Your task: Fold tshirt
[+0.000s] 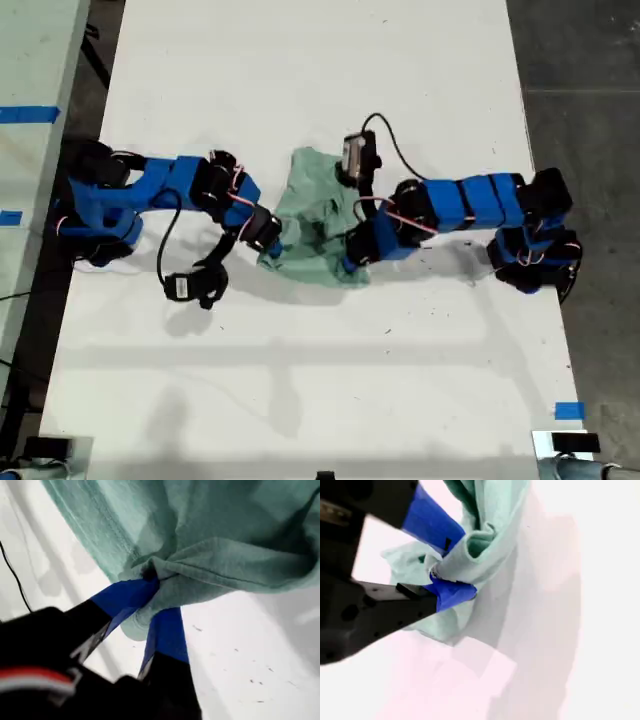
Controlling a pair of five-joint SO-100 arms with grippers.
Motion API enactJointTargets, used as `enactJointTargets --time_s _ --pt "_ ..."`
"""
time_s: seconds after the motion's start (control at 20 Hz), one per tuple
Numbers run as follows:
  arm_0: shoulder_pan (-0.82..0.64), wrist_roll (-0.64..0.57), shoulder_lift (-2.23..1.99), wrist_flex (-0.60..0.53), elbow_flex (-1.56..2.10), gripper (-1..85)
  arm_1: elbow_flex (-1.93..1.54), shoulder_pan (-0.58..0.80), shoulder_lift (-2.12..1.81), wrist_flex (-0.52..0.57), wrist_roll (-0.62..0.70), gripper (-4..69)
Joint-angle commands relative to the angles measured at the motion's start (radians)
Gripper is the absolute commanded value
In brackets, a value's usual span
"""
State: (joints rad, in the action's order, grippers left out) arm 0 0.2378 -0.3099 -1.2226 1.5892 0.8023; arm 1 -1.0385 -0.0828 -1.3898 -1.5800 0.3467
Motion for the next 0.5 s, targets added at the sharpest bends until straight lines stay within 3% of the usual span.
enactJointTargets --time_s 0.0,0.2,0.35,0.45 --pt "-0.258 -0.241 -0.103 0.011 -0.044 0.0 -0.094 0.259 -0.199 -0.011 0.184 -1.9" --pt "-0.546 -0.548 -0.074 -0.098 -0.046 0.0 -0.192 0.591 -0.275 0.041 0.480 -1.9" --pt "-0.655 -0.666 -0.008 -0.179 -0.032 0.0 -0.282 0.704 -0.298 0.152 0.638 -1.9" --pt "-0.687 -0.709 0.072 -0.264 0.000 0.1 -0.431 0.732 -0.307 0.299 0.686 -2.0"
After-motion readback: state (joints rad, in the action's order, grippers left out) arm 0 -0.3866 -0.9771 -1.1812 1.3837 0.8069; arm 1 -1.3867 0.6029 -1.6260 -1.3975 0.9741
